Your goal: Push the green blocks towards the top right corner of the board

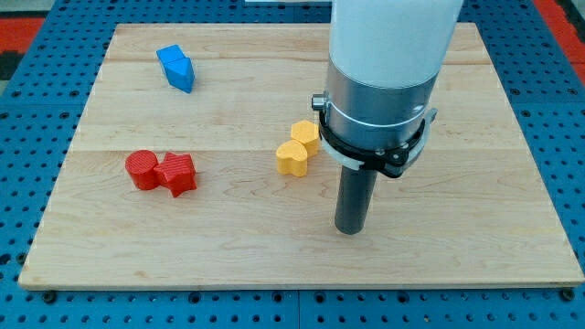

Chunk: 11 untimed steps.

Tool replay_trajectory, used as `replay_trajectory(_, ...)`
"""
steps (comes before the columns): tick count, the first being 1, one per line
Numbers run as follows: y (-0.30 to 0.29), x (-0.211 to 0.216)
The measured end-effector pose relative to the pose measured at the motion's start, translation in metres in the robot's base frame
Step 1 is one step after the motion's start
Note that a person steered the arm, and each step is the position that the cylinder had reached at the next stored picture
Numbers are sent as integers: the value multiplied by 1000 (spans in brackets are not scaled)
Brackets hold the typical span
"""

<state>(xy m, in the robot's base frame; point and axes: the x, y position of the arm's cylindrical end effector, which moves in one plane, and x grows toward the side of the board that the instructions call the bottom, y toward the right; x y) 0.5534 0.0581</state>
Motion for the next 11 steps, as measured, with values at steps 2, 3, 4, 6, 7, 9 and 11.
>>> replay_trajectory(2, 2, 0)
replay_trajectory(3, 2, 0)
replay_trajectory(4, 2, 0)
replay_trajectory(6, 4, -8)
replay_trajectory(7, 13, -28)
replay_trajectory(9, 18, -35)
replay_trajectory(11, 18, -35)
